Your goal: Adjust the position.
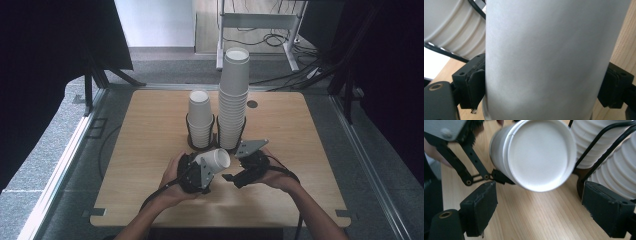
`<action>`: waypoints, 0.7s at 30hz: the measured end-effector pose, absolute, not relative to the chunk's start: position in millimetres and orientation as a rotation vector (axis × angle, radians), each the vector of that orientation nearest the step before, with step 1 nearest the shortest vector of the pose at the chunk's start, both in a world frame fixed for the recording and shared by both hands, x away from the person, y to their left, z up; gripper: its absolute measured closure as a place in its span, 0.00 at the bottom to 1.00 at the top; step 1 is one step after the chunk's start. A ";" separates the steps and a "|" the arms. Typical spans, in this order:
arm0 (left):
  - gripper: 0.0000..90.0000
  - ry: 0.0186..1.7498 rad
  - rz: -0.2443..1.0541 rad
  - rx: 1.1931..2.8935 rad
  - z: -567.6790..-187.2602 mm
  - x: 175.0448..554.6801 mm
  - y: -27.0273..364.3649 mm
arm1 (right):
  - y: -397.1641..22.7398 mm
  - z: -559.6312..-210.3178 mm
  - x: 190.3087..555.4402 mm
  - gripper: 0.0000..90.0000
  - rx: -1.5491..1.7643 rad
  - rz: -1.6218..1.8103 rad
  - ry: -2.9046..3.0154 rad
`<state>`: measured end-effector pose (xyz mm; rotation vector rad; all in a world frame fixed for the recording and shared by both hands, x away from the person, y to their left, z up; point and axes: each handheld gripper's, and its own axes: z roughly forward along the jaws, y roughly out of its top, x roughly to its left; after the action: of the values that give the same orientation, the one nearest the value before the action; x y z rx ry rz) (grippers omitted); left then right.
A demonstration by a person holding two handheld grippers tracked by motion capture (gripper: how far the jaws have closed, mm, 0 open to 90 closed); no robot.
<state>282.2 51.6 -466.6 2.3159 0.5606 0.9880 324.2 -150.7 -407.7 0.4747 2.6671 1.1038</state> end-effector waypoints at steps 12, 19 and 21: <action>0.13 0.414 1.096 2.379 -471.6 278.1 31.0 | -121.6 -399.7 337.9 0.14 0.337 0.701 2.875; 0.13 0.284 1.258 2.450 -469.1 271.8 21.8 | -108.9 -403.7 341.4 0.16 0.262 0.548 2.962; 0.13 0.271 1.272 2.450 -469.0 270.9 20.7 | -107.4 -405.0 341.5 0.16 0.262 0.529 2.970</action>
<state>270.9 20.7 -469.0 2.4501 0.2710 1.2718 341.5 -107.4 -405.0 0.2621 2.9698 0.5288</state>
